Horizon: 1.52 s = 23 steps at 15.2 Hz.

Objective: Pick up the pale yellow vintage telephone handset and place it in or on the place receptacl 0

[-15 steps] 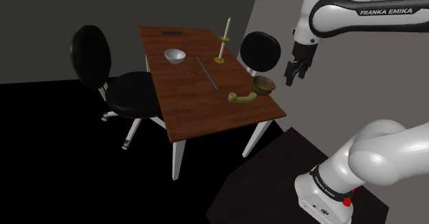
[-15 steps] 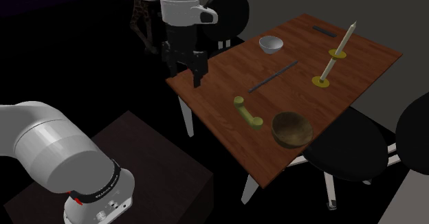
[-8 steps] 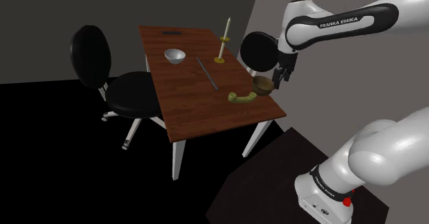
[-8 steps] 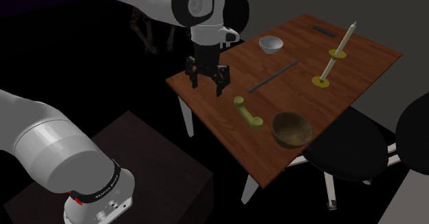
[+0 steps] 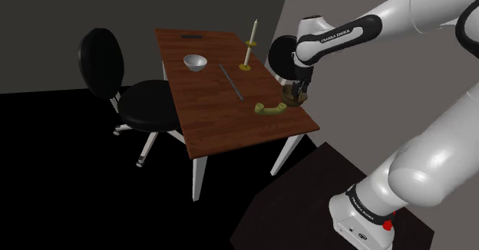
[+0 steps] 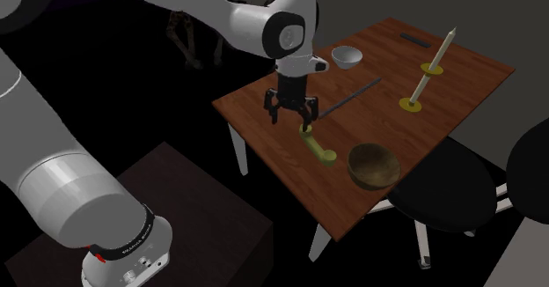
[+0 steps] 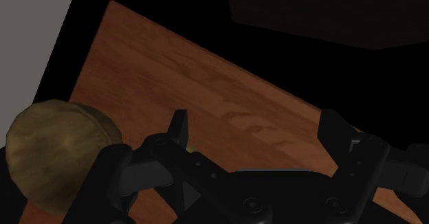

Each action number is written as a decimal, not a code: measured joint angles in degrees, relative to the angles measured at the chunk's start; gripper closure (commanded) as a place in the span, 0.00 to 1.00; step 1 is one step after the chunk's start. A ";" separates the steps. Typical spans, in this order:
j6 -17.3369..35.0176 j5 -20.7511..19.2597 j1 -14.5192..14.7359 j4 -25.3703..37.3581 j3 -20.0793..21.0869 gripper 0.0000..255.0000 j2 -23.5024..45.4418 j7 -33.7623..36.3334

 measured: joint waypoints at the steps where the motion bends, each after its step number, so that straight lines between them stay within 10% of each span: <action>1: 0.95 0.30 -0.08 1.08 0.02 0.00 2.12 -0.91; 17: 6.10 4.08 -5.19 32.29 3.44 0.00 39.07 -15.17; 23: 8.15 4.16 -6.03 34.91 3.78 0.00 43.70 -15.89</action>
